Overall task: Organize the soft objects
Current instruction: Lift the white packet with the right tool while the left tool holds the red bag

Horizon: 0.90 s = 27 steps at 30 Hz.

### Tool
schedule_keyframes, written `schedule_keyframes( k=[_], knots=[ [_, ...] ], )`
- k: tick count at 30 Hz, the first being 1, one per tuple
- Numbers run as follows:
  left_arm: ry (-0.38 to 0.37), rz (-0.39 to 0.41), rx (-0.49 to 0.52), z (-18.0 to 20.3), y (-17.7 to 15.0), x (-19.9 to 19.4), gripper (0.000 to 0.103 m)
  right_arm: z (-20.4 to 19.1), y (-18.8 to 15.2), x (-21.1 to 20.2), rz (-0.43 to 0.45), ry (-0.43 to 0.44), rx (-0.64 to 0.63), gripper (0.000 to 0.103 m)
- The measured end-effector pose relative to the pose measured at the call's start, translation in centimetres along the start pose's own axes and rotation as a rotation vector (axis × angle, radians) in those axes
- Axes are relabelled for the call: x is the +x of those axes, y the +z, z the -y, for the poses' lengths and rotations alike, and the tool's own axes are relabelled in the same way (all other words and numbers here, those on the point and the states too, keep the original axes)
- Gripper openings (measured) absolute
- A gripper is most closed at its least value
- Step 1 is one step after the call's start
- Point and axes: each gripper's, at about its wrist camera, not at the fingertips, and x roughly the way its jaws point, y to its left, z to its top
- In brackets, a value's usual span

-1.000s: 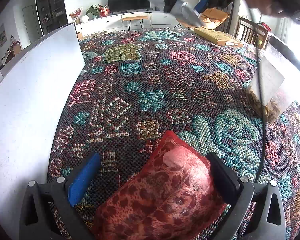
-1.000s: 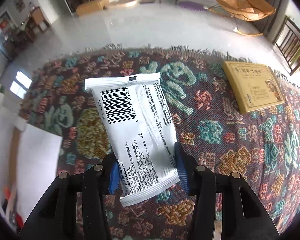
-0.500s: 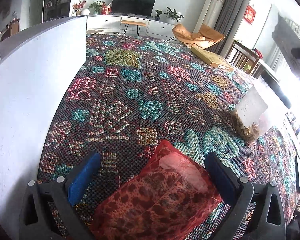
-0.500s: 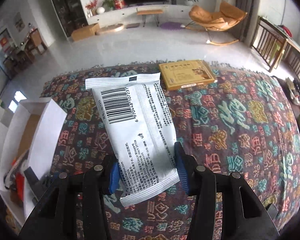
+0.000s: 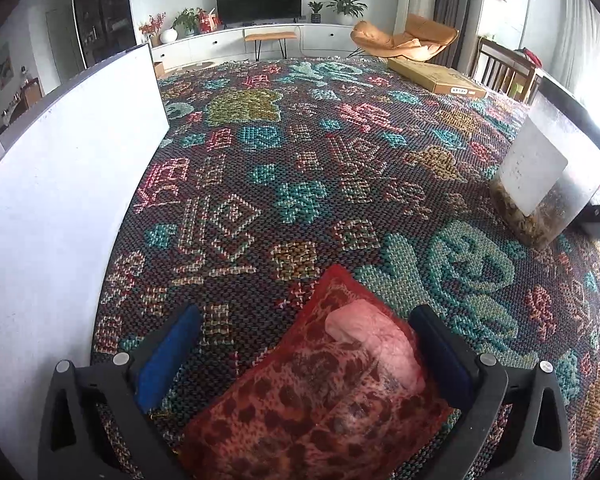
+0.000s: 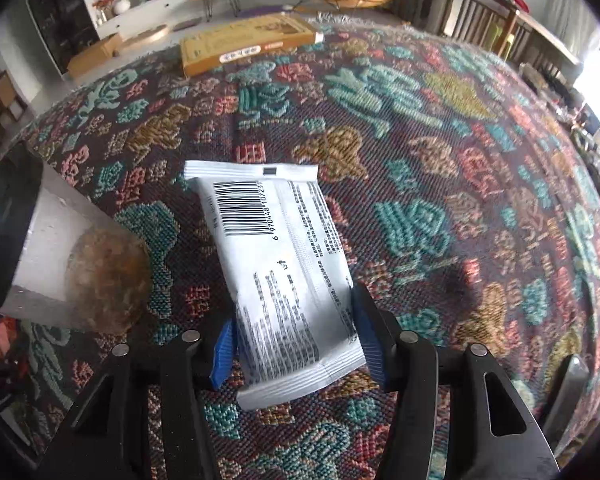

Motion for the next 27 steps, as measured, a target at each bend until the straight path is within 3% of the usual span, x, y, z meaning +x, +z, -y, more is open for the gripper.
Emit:
schedule_keyframes(
  k=[4, 7, 12, 17, 22, 23, 25, 26, 27],
  knots=[
    [0.012, -0.003, 0.009, 0.0, 0.0, 0.1, 0.103, 0.9, -0.4, 0.5, -0.02, 0.034, 0.003, 0.076],
    [0.016, -0.004, 0.012, 0.1, 0.0, 0.1, 0.103, 0.3, -0.1, -0.1, -0.033, 0.024, -0.062, 0.078],
    [0.007, -0.015, 0.011, 0.1, 0.0, 0.0, 0.103, -1.1, 0.7, 2.1, -0.126, 0.022, -0.148, 0.083],
    [-0.037, -0.092, 0.075, -0.1, 0.4, 0.0, 0.103, -0.9, 0.7, 1.6, -0.178, 0.121, -0.144, 0.082],
    [-0.026, -0.133, 0.087, 0.2, 0.7, 0.4, 0.103, 0.0, 1.5, 1.7, -0.179, 0.193, -0.092, 0.084],
    [-0.028, -0.143, 0.093, 0.2, 0.8, 0.4, 0.103, 0.1, 1.4, 2.0, -0.171, 0.201, -0.092, 0.079],
    [-0.042, -0.15, 0.118, 0.2, 0.6, 0.2, 0.103, -0.3, 1.2, 1.6, -0.138, 0.134, -0.144, 0.062],
    [-0.046, -0.129, 0.118, 0.1, 0.5, -0.1, 0.096, -0.3, 1.2, 1.4, -0.128, 0.12, -0.135, 0.057],
    [-0.044, -0.097, 0.109, -0.1, 0.4, -0.5, 0.078, 0.0, 1.2, 1.1, -0.12, 0.12, -0.106, 0.054]
  ],
)
